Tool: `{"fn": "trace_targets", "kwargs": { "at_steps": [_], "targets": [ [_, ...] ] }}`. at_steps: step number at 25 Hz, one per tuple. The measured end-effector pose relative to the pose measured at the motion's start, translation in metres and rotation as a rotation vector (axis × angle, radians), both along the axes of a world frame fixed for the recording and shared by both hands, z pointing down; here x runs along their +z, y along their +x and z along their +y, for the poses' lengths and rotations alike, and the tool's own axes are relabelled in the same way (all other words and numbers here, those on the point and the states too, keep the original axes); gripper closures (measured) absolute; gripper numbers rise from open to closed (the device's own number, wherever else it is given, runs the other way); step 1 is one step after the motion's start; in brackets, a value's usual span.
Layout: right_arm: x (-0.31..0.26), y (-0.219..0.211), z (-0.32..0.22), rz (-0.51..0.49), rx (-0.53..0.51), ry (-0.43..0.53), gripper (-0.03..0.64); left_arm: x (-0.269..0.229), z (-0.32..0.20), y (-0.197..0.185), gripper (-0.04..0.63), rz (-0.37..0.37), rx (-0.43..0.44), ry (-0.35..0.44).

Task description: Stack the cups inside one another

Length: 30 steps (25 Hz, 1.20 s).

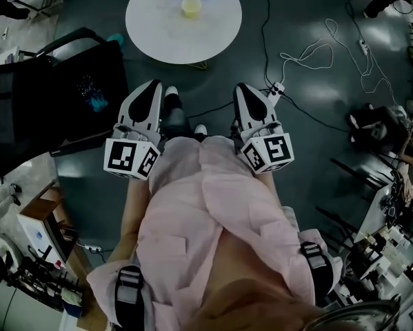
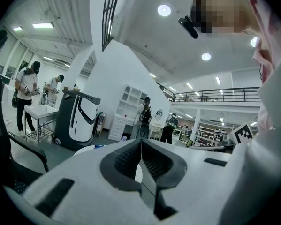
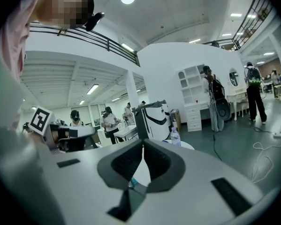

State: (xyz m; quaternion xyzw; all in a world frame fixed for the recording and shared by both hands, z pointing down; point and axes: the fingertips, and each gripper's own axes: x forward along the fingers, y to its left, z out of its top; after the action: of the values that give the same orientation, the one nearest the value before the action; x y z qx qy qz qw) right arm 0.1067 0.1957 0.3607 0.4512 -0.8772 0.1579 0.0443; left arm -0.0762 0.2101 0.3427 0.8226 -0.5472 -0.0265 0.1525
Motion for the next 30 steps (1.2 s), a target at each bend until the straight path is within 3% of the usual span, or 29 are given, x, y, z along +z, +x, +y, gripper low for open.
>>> {"fn": "trace_targets", "kwargs": {
  "at_steps": [8, 14, 23, 30],
  "targets": [
    [-0.007, -0.056, -0.055, -0.003, 0.06, -0.004, 0.586, -0.012, -0.066, -0.061, 0.574, -0.011, 0.045, 0.005],
    [-0.002, -0.082, -0.077, -0.003, 0.087, -0.014, 0.586, -0.006, -0.089, -0.085, 0.574, -0.01, 0.068, -0.002],
    [-0.002, -0.096, -0.091, 0.006, 0.095, -0.02, 0.586, 0.0, -0.094, -0.085, 0.575, 0.032, 0.151, -0.037],
    [-0.003, -0.102, -0.099, 0.01, 0.074, -0.028, 0.586, 0.006, -0.098, -0.085, 0.575, 0.044, 0.162, -0.072]
  ]
}}
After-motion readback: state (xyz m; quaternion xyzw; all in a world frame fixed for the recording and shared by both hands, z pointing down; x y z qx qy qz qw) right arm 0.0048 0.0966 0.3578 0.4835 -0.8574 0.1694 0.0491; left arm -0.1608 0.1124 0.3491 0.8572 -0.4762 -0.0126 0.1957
